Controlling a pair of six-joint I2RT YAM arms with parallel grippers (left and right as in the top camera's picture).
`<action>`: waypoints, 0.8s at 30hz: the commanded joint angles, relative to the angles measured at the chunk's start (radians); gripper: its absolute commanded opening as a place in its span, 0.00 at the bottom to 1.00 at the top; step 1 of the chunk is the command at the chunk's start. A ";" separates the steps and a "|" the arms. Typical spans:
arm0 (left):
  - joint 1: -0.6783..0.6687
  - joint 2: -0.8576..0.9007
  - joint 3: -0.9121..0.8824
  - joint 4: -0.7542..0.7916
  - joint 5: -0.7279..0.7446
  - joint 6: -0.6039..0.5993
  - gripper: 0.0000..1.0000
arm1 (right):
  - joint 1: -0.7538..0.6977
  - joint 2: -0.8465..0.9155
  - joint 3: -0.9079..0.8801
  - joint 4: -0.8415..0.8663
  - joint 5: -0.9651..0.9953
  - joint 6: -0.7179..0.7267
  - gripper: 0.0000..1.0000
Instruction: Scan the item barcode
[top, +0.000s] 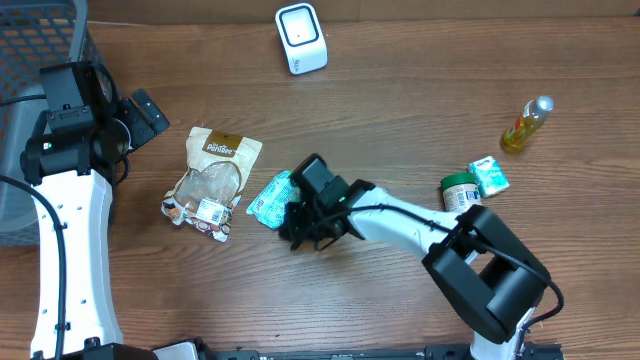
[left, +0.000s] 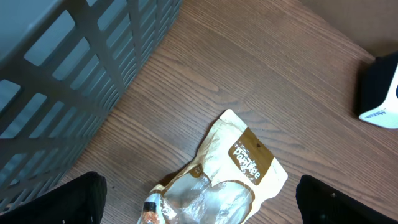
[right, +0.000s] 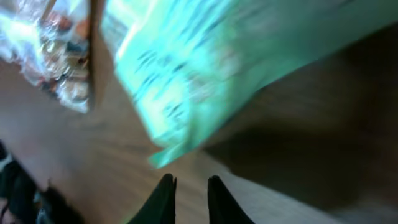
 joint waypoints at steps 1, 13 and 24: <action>-0.002 -0.005 0.021 0.001 -0.016 0.015 1.00 | 0.006 0.001 -0.004 0.015 -0.061 0.002 0.16; -0.002 -0.005 0.021 0.001 -0.016 0.015 0.99 | -0.013 -0.071 0.013 -0.022 -0.111 -0.070 0.21; -0.002 -0.005 0.021 0.001 -0.016 0.015 1.00 | -0.120 -0.124 0.118 -0.077 0.090 -0.119 0.57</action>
